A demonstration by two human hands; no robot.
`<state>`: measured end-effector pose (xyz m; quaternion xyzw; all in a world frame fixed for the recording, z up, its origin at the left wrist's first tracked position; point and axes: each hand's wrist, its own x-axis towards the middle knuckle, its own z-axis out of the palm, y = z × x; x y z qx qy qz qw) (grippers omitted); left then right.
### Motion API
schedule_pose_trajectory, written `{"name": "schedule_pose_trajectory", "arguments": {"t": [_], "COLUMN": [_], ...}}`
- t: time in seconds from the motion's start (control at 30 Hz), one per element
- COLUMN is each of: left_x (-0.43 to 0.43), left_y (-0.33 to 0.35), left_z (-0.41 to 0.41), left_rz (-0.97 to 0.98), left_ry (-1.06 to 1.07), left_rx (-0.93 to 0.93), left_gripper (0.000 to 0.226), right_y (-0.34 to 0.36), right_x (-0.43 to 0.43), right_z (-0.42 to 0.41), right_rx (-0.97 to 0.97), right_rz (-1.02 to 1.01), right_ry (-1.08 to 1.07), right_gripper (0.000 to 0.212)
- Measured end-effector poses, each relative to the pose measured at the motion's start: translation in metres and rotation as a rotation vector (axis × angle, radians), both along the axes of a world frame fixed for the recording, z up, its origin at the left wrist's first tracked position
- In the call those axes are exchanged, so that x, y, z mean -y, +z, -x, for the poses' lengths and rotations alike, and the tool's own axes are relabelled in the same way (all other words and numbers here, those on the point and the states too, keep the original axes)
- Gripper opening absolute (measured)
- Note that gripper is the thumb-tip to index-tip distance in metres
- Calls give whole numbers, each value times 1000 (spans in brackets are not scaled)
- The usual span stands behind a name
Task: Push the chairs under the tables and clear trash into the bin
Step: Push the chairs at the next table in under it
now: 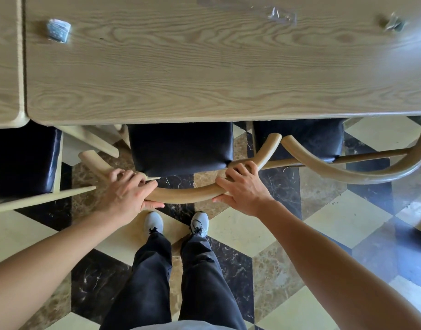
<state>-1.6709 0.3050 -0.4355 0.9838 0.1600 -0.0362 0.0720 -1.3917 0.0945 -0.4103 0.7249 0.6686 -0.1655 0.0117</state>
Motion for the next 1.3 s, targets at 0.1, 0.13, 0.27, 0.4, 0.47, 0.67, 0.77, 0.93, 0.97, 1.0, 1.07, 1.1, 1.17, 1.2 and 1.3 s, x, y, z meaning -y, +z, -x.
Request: {"name": "schedule_pose_trajectory", "arguments": {"t": [0.1, 0.13, 0.27, 0.4, 0.47, 0.67, 0.77, 0.93, 0.97, 1.0, 1.07, 1.1, 1.17, 1.2, 1.3], "left_x": [-1, -1, -4, -4, -1, 9, 16, 23, 22, 21, 18, 17, 16, 15, 15], "left_y": [-1, -1, 7, 28, 37, 67, 96, 171, 185, 199, 225, 236, 252, 259, 276], "left_z": [1, 1, -1, -9, -13, -12, -19, -52, -60, -67, -81, -88, -99, -103, -117], "left_rz": [-6, -10, 12, 54, 80, 144, 267, 329, 305, 280, 241, 226, 189, 170, 121], "left_ry": [-7, -12, -31, -18, 20, 113, 221, 257, 243, 232, 235, 240, 250, 261, 296], "left_rx": [23, 22, -100, -360, -469, -528, -554, -542, -516, -490, -456, -446, -413, -390, -340], "left_gripper": [73, 73, 78, 80, 69, 49, 39, 25, 26, 26, 27, 27, 26, 23, 16], "right_y": [1, 2, 6, 16, 22, 55, 85, 148, 162, 174, 198, 209, 230, 238, 259], "right_x": [-1, -1, -2, -7, -10, -6, -5, -10, -11, -11, -10, -9, -6, -5, -1], "right_z": [3, 5, 7, 12, 16, 20, 21, 9, 4, -1, -10, -13, -20, -23, -29], "right_rx": [24, 38, 70, 105, 71, -19, -73, -82, -84, -81, -73, -72, -70, -65, -59], "right_rz": [12, 15, -3, 157, 230, 363, 417, 471, 451, 422, 353, 323, 270, 241, 181], "right_ry": [-13, -16, -13, -35, -78, -154, -241, -394, -423, -448, -485, -502, -528, -540, -568], "right_gripper": [38, 39, 48, 59, 61, 49, 45, 28, 26, 23, 18, 19, 21, 22, 25]}}
